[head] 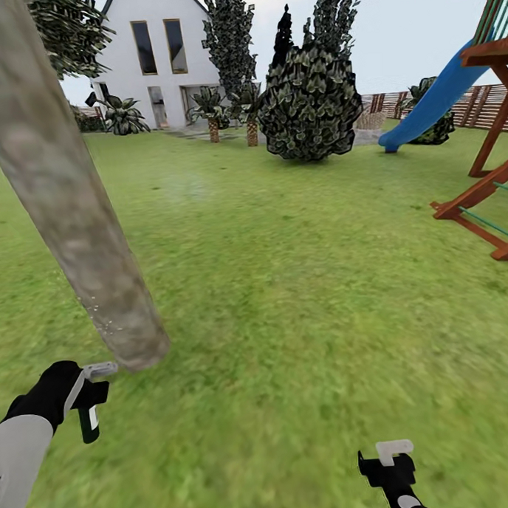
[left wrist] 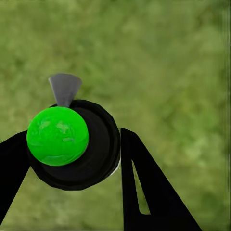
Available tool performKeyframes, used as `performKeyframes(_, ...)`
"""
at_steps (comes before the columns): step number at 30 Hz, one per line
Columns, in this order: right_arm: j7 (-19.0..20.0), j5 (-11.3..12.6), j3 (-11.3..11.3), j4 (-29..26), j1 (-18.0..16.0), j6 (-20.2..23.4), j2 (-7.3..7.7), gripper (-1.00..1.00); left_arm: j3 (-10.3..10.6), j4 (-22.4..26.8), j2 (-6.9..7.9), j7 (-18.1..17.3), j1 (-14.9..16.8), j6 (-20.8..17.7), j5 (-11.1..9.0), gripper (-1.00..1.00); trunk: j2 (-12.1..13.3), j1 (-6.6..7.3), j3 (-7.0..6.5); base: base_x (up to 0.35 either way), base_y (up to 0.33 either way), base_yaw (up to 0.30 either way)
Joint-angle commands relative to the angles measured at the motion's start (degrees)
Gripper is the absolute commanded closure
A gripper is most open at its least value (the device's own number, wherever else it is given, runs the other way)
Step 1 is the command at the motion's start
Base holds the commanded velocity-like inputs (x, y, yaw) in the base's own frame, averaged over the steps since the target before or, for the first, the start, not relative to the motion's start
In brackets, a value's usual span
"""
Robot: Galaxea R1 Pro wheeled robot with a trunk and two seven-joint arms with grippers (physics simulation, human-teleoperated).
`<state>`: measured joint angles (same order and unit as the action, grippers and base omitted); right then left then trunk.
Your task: In the garden, pick up the pesticide atomizer on the floor and spray pesticide onto both trees until each tree trunk is fully covered.
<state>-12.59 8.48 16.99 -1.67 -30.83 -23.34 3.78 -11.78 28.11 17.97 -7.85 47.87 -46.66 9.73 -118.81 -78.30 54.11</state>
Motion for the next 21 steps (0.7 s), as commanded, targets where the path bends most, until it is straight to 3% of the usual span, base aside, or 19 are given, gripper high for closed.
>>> performKeyframes(1, 0.0, 0.6, 0.5, 0.0, 0.0, -0.1, 0.00, -1.00, -0.4, 0.1, -0.04, -0.5, 0.0, -0.3, 0.6, 1.00, 0.0, 0.00, 0.05, 0.089, -0.310, 0.000)
performKeyframes(8, 0.0, 0.6, 0.5, 0.0, 0.0, -0.1, -0.09, -1.00, -0.4, 0.1, -0.04, -0.7, 0.0, -0.2, 0.6, 1.00, 0.0, 0.00, 0.05, 0.133, -0.309, 0.041)
performKeyframes(21, 0.1, 0.6, 0.6, 0.0, 0.0, -0.1, -0.18, -1.00, -0.4, 0.1, -0.39, -0.8, 0.0, 0.0, 0.6, 1.00, 0.0, 0.00, 0.05, 0.189, -0.280, 0.265)
